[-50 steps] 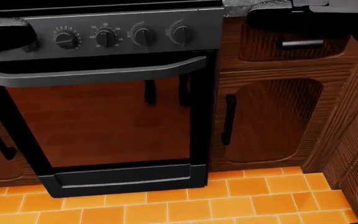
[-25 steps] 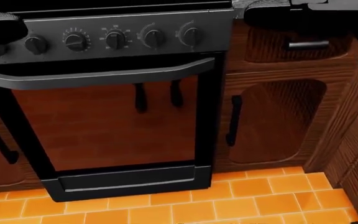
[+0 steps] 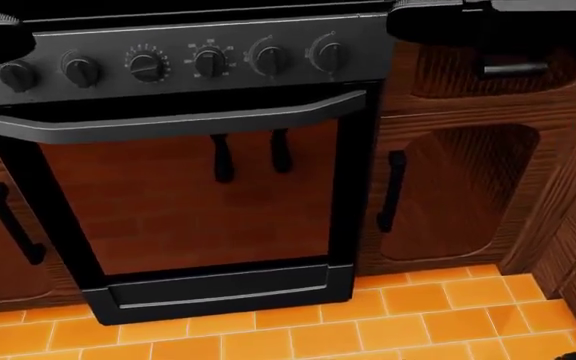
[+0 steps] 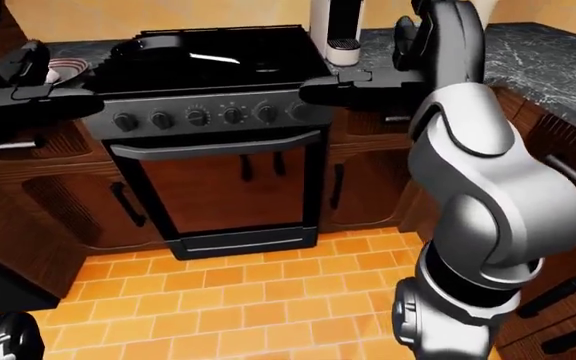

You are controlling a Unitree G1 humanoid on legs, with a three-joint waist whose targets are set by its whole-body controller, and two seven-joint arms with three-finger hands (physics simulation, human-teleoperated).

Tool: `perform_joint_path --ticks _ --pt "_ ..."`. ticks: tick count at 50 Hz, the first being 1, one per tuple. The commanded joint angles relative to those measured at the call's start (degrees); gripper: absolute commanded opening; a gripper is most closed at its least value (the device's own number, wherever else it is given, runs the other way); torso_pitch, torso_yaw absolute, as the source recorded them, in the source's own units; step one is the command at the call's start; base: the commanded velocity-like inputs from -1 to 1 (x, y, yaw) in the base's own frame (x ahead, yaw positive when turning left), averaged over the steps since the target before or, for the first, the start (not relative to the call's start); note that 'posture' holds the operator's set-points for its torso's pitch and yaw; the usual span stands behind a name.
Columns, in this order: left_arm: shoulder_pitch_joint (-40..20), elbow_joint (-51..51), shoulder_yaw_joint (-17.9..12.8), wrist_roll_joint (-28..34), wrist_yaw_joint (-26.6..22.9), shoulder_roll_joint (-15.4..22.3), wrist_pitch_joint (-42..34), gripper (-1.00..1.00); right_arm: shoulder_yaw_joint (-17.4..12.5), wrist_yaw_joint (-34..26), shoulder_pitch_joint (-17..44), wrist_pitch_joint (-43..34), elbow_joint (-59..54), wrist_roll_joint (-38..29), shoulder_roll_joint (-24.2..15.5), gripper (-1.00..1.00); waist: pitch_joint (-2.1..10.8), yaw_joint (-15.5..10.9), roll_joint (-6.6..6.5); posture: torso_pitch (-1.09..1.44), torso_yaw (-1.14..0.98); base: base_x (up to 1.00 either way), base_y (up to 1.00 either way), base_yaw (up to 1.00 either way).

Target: Pick the garlic from the plate and place it in the pan.

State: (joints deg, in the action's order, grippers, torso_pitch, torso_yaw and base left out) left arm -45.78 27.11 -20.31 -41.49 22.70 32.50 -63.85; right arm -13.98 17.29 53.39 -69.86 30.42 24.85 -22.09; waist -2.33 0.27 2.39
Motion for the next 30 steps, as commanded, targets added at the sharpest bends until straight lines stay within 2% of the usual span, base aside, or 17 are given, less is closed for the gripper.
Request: perform_joint_path --ticks 1,3,5,9,11,12,13,14,15,16,18,24,26,27,28,29,30 --pt "-1.24 0.75 -0.24 0.02 -0.27 0.69 1.65 1.00 -0.51 0.15 1.25 1.39 0.49 -0.27 -0.46 1.00 1.08 0.03 -0.09 0.00 0.00 0.00 0.15 0.00" --pt "-1.21 0.80 -0.33 -0.10 -0.24 0.61 1.61 1.00 -0.62 0.30 1.43 1.00 0.69 -0.09 -0.48 1.00 1.17 -0.26 0.29 0.00 0.00 0.00 0.14 0.00" --pt "-1.22 0.83 -0.35 -0.18 -0.23 0.63 1.58 1.00 -0.65 0.33 1.36 0.93 0.80 0.03 -0.48 1.00 1.57 -0.27 -0.41 0.00 0.00 0.00 0.15 0.00" --pt "-1.50 0.85 -0.59 -0.62 0.10 0.73 1.23 1.00 -0.68 0.37 1.39 1.09 0.56 0.18 -0.59 1.00 0.61 -0.38 -2.40 0.00 0.00 0.00 0.14 0.00" --pt "-1.66 0.96 -0.71 -1.12 0.39 0.76 1.06 1.00 -0.70 0.52 1.46 1.08 0.60 0.26 -0.60 1.00 0.55 -0.07 -4.33 0.00 0.00 0.00 0.15 0.00" --pt "-1.43 0.77 -0.61 -1.02 0.22 0.81 1.47 1.00 -0.73 0.53 1.40 1.18 0.57 0.28 -0.63 1.00 0.79 0.15 -5.89 0.00 0.00 0.00 0.15 0.00" --pt "-1.29 0.62 -0.58 -0.95 0.11 0.86 1.75 1.00 -0.72 0.44 1.23 1.52 0.38 0.23 -0.70 1.00 1.47 0.26 -8.30 0.00 0.00 0.00 0.14 0.00" --pt "-1.33 0.63 -0.60 -1.04 0.16 0.90 1.72 1.00 -0.69 0.51 1.29 1.43 0.42 0.29 -0.68 1.00 1.36 0.14 -7.20 0.00 0.00 0.00 0.15 0.00" --pt "-1.52 0.72 -0.70 -1.29 0.38 0.92 1.48 1.00 -0.66 0.60 1.34 1.44 0.37 0.31 -0.63 1.00 0.78 0.06 -7.08 0.00 0.00 0.00 0.14 0.00" --pt "-1.55 0.65 -0.79 -1.55 0.48 0.85 1.60 1.00 -0.61 0.53 1.25 1.74 0.13 0.30 -0.66 1.00 0.73 0.19 -6.96 0.00 0.00 0.00 0.15 0.00" --pt "-1.52 0.61 -0.79 -1.74 0.63 1.00 1.64 1.00 -0.78 0.61 1.33 1.47 0.29 0.48 -0.70 1.00 1.08 0.11 -5.63 0.00 0.00 0.00 0.15 0.00" --pt "-1.39 0.55 -0.79 -2.10 0.80 1.27 1.98 1.00 -0.75 0.84 1.28 1.52 0.39 0.77 -0.72 1.00 0.75 0.05 -2.37 0.00 0.00 0.00 0.14 0.00" --pt "-1.38 0.65 -0.80 -2.32 0.97 1.35 1.97 1.00 -0.60 0.76 1.07 1.92 0.21 0.72 -0.76 1.00 1.02 -0.13 -0.14 0.00 0.00 0.00 0.12 0.00" --pt "-1.39 0.65 -0.79 -2.37 1.01 1.39 1.97 1.00 -0.62 0.81 1.11 1.77 0.32 0.77 -0.76 1.00 1.62 -0.18 1.72 0.00 0.00 0.00 0.13 0.00" --pt "-1.27 0.64 -0.78 -2.37 0.97 1.41 2.12 1.00 -0.68 0.87 1.18 1.63 0.39 0.82 -0.76 1.00 1.08 0.14 -0.84 0.00 0.00 0.00 0.12 0.00" --pt "-1.28 0.62 -0.66 -2.34 0.99 1.40 2.34 1.00 -0.73 0.93 1.27 1.47 0.49 0.90 -0.80 1.00 1.20 -0.26 0.25 0.00 0.00 0.00 0.12 0.00" --pt "-1.26 0.55 -0.54 -2.31 0.97 1.39 2.48 1.00 -0.72 0.92 1.24 1.54 0.43 0.91 -0.82 1.00 1.44 -0.22 0.28 0.00 0.00 0.00 0.12 0.00"
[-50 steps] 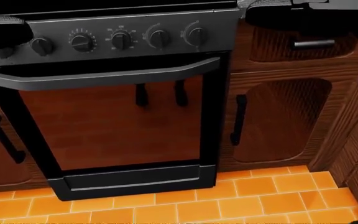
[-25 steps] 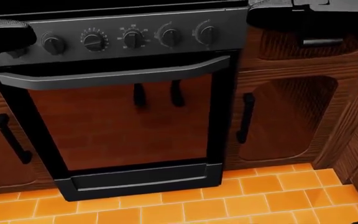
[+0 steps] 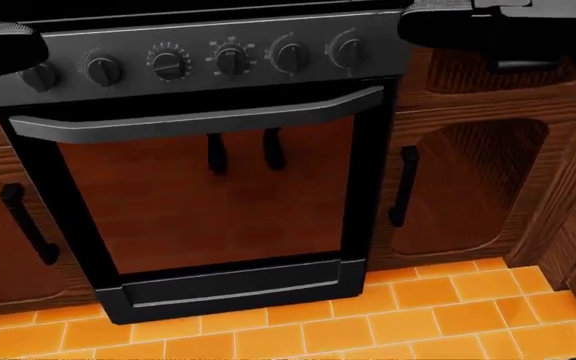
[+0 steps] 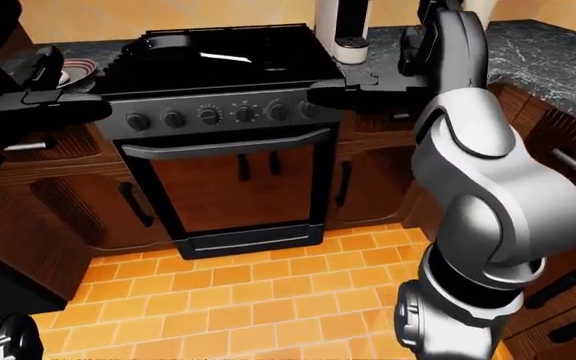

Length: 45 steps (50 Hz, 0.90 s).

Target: Pick the garlic from the plate and place it in the pan.

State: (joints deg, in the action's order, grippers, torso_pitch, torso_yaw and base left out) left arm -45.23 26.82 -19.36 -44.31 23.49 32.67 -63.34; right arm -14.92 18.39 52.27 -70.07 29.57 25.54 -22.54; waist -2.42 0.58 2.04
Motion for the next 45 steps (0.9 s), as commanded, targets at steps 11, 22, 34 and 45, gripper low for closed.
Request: perform_joint_path --ticks 11,22,34,45 --pt "-1.89 0.83 -1.42 0.22 0.53 1.32 1.74 1.00 0.33 -0.24 2.36 1.84 1.21 0.32 -0.54 1.00 0.70 -0.29 -6.53 0.00 0.00 0.02 0.10 0.00" --pt "-1.70 0.89 -1.35 0.10 0.62 1.37 1.89 1.00 0.28 -0.34 2.28 1.79 1.44 0.34 -0.63 1.00 0.41 -0.60 -0.27 0.00 0.00 0.08 0.08 0.00" --pt "-1.53 0.79 -1.33 0.40 0.40 1.24 2.04 1.00 0.38 -0.67 1.89 2.12 1.41 0.02 -0.58 1.00 0.23 -0.23 -4.33 0.00 0.00 0.11 0.07 0.00" --pt "-1.57 0.72 -1.40 0.30 0.43 1.27 2.10 1.00 0.39 -1.10 1.69 2.53 1.09 -0.17 -0.69 1.00 0.12 -0.69 -3.46 0.00 0.00 0.16 0.04 0.00"
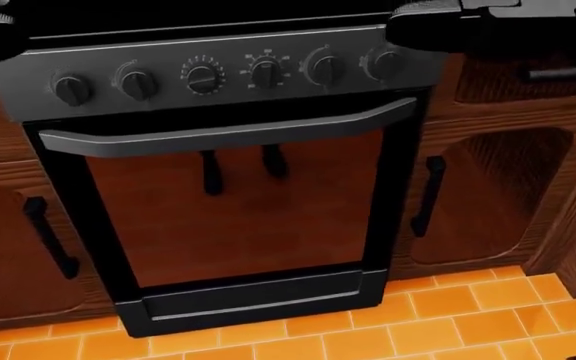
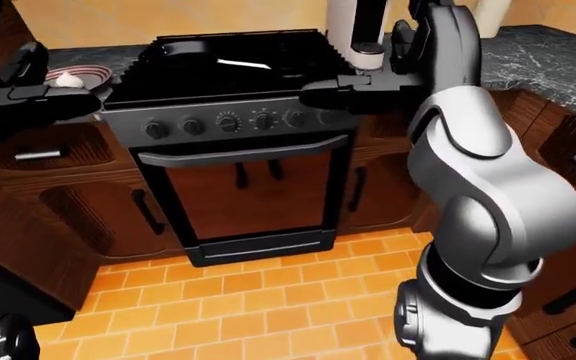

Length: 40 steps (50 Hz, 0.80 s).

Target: Pick the garlic from the plate and place it in the pan.

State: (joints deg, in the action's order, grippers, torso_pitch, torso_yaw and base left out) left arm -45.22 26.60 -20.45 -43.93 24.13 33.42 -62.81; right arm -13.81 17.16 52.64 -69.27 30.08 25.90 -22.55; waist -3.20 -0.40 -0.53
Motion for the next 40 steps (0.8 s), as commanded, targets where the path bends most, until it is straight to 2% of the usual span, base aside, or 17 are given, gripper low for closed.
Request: perform_joint_path --ticks 1,5,6,7,8,14,16,18,19,20,21,27,29,31,32,34,40 --pt "-1.47 0.89 -0.39 -0.05 -0.26 0.54 1.67 1.00 -0.72 0.08 1.26 1.79 0.56 -0.55 -0.69 1.00 0.81 0.14 -0.19 0.00 0.00 0.20 0.02 0.00" --pt "-1.77 1.20 -0.67 -0.55 0.18 0.69 1.07 1.00 -0.77 0.20 1.51 1.16 0.98 -0.41 -0.63 1.00 1.42 -0.38 4.43 0.00 0.00 0.21 0.02 0.00" --pt "-1.84 1.26 -0.70 -0.66 0.29 0.71 0.94 1.00 -0.79 0.26 1.61 0.97 1.07 -0.38 -0.62 1.00 1.42 0.19 2.45 0.00 0.00 0.22 0.02 0.00" --pt "-2.04 1.37 -0.72 -0.90 0.52 0.73 0.70 1.00 -0.81 0.30 1.68 0.85 1.15 -0.36 -0.61 1.00 1.24 -0.31 3.39 0.00 0.00 0.20 0.02 0.00" --pt "-1.87 1.28 -0.67 -0.85 0.45 0.78 0.92 1.00 -0.70 0.16 1.49 1.23 0.96 -0.46 -0.64 1.00 1.50 -0.02 3.23 0.00 0.00 0.21 0.02 0.00" --pt "-1.45 0.97 -0.24 -0.42 0.11 0.78 1.60 1.00 -0.61 0.04 1.48 1.29 0.89 -0.66 -0.62 1.00 0.75 0.40 0.26 0.00 0.00 0.21 0.03 0.00" --pt "-1.47 1.05 -0.32 -0.42 0.13 0.79 1.49 1.00 -0.67 0.03 1.55 1.16 0.95 -0.67 -0.64 1.00 0.86 0.87 -1.75 0.00 0.00 0.21 0.03 0.00" --pt "-1.81 1.04 -0.37 -0.57 0.30 0.83 1.14 1.00 -0.57 -0.13 1.39 1.58 0.67 -0.84 -0.65 1.00 2.00 1.29 -5.45 0.00 0.00 0.21 0.03 0.00" --pt "-1.89 1.01 -0.40 -0.60 0.32 0.86 1.08 1.00 -0.53 -0.18 1.39 1.66 0.58 -0.89 -0.66 1.00 1.53 0.67 -3.39 0.00 0.00 0.20 0.02 0.00" --pt "-1.87 1.01 -0.46 -0.62 0.31 0.89 1.07 1.00 -0.51 -0.18 1.37 1.67 0.56 -0.94 -0.64 1.00 1.36 0.96 -4.43 0.00 0.00 0.20 0.03 0.00" --pt "-1.79 1.10 -0.51 -0.67 0.33 0.89 1.06 1.00 -0.55 -0.12 1.46 1.46 0.68 -0.91 -0.60 1.00 1.28 0.83 -4.27 0.00 0.00 0.21 0.05 0.00" --pt "-1.44 1.04 -0.38 -0.33 0.04 0.82 1.51 1.00 -0.66 -0.18 1.42 1.27 0.92 -0.95 -0.56 1.00 1.05 0.12 -1.02 0.00 0.00 0.21 0.04 0.00" --pt "-1.44 1.10 -0.37 -0.32 0.10 0.76 1.44 1.00 -0.72 -0.10 1.55 0.91 1.12 -0.87 -0.53 1.00 1.10 -0.19 0.59 0.00 0.00 0.20 0.04 0.00" --pt "-1.39 0.98 -0.31 -0.19 -0.06 0.77 1.63 1.00 -0.67 -0.16 1.50 0.99 1.08 -0.90 -0.53 1.00 1.93 -0.47 3.63 0.00 0.00 0.20 0.05 0.00" --pt "-1.32 0.90 -0.28 -0.06 -0.14 0.76 1.75 1.00 -0.68 -0.15 1.51 0.91 1.10 -0.91 -0.53 1.00 1.88 -0.29 2.82 0.00 0.00 0.21 0.05 0.00" --pt "-1.42 1.00 -0.29 -0.10 -0.04 0.71 1.56 1.00 -0.69 -0.19 1.53 0.93 1.10 -0.91 -0.53 1.00 1.36 -0.14 3.31 0.00 0.00 0.20 0.05 0.00" --pt "-1.69 1.30 -0.47 -0.37 0.28 0.67 0.96 1.00 -0.69 -0.33 1.49 0.92 1.07 -0.96 -0.56 1.00 0.84 0.43 0.75 0.00 0.00 0.20 0.06 0.00"
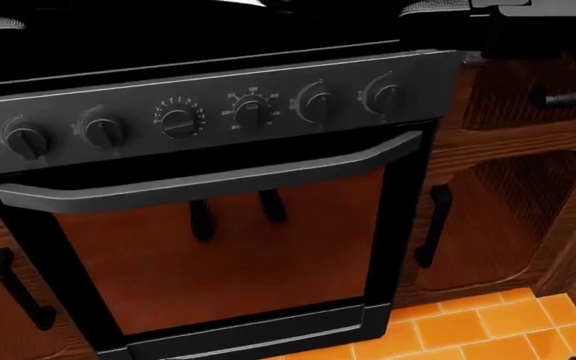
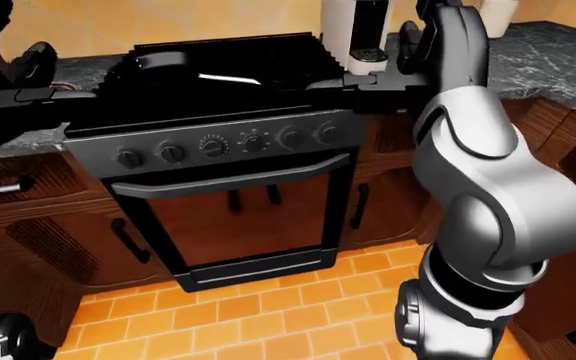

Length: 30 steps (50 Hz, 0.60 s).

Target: Pick the garlic from the plate and place it in the pan.

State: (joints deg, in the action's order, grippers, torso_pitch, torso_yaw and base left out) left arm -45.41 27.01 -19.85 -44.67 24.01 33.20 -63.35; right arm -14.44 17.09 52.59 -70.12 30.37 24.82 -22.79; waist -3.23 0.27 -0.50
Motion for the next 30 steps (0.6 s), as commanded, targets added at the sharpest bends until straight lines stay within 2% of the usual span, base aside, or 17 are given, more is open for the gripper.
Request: perform_joint_path --ticks 1,3,4,5,6,7,8,10,14,17,18,19,20,21,25,28,30 --pt "-1.55 0.84 -1.08 0.34 0.43 0.91 1.46 1.00 -0.04 -0.34 1.48 1.94 0.65 0.07 -0.34 1.00 1.02 -0.11 0.08 0.00 0.00 0.21 0.09 0.00" --pt "-1.53 0.74 -1.13 0.32 0.36 1.00 1.57 1.00 -0.08 -0.22 1.80 1.42 0.82 0.18 -0.29 1.00 1.13 0.24 -1.65 0.00 0.00 0.21 0.11 0.00" --pt "-1.50 0.68 -1.13 0.35 0.33 1.03 1.64 1.00 -0.08 -0.17 1.87 1.30 0.85 0.20 -0.26 1.00 1.47 0.50 -3.11 0.00 0.00 0.20 0.11 0.00" --pt "-1.50 0.64 -1.10 0.37 0.33 1.03 1.67 1.00 -0.08 -0.16 1.91 1.20 0.88 0.22 -0.25 1.00 2.27 0.66 -5.13 0.00 0.00 0.21 0.10 0.00" --pt "-1.46 0.66 -1.10 0.35 0.32 1.03 1.69 1.00 -0.07 -0.26 1.80 1.49 0.72 0.16 -0.28 1.00 2.13 0.36 -3.66 0.00 0.00 0.21 0.10 0.00" --pt "-1.44 0.63 -1.11 0.34 0.29 1.05 1.71 1.00 -0.14 -0.29 1.80 1.48 0.73 0.18 -0.30 1.00 1.57 0.23 -4.22 0.00 0.00 0.20 0.11 0.00" --pt "-1.55 0.62 -1.15 0.27 0.35 1.09 1.61 1.00 -0.18 -0.32 1.78 1.52 0.71 0.19 -0.33 1.00 1.34 0.29 -4.26 0.00 0.00 0.21 0.10 0.00" --pt "-1.44 0.61 -1.16 0.26 0.35 1.09 1.71 1.00 -0.28 -0.12 2.05 0.97 0.96 0.39 -0.20 1.00 1.70 -0.12 -3.12 0.00 0.00 0.21 0.11 0.00" --pt "-1.41 0.64 -1.08 0.17 0.49 1.07 1.69 1.00 -0.40 -0.18 1.87 1.27 0.81 0.45 -0.34 1.00 1.23 -0.43 -1.12 0.00 0.00 0.21 0.11 0.00" --pt "-1.19 0.58 -1.05 0.33 0.35 1.06 1.97 1.00 -0.20 -0.30 1.57 1.86 0.49 0.32 -0.36 1.00 1.26 -0.89 1.24 0.00 0.00 0.21 0.10 0.00" --pt "-1.18 0.59 -1.04 0.34 0.34 1.05 1.97 1.00 -0.24 -0.27 1.64 1.73 0.55 0.37 -0.36 1.00 1.59 -1.04 2.67 0.00 0.00 0.20 0.10 0.00" --pt "-1.19 0.54 -1.01 0.38 0.29 1.07 2.02 1.00 -0.26 -0.25 1.67 1.66 0.61 0.39 -0.37 1.00 2.25 -1.40 3.14 0.00 0.00 0.20 0.11 0.00" --pt "-1.27 0.52 -1.06 0.35 0.36 1.07 1.90 1.00 -0.24 -0.30 1.58 1.87 0.48 0.34 -0.41 1.00 1.76 -0.68 2.11 0.00 0.00 0.20 0.11 0.00" --pt "-1.38 0.58 -1.11 0.26 0.45 1.09 1.75 1.00 -0.23 -0.27 1.61 1.82 0.49 0.35 -0.41 1.00 1.52 -0.85 3.13 0.00 0.00 0.20 0.10 0.00" --pt "-1.57 0.66 -1.22 0.01 0.65 1.18 1.49 1.00 -0.17 -0.32 1.53 1.94 0.46 0.32 -0.43 1.00 1.79 -0.37 2.03 0.00 0.00 0.21 0.11 0.00" --pt "-1.69 0.76 -1.26 -0.21 0.86 1.24 1.27 1.00 -0.13 -0.29 1.67 1.82 0.45 0.32 -0.43 1.00 0.92 -0.06 0.39 0.00 0.00 0.20 0.10 0.00" --pt "-1.53 0.66 -1.17 -0.10 0.71 1.29 1.51 1.00 -0.11 -0.29 1.66 1.80 0.48 0.32 -0.42 1.00 1.03 0.35 -1.55 0.00 0.00 0.21 0.11 0.00"
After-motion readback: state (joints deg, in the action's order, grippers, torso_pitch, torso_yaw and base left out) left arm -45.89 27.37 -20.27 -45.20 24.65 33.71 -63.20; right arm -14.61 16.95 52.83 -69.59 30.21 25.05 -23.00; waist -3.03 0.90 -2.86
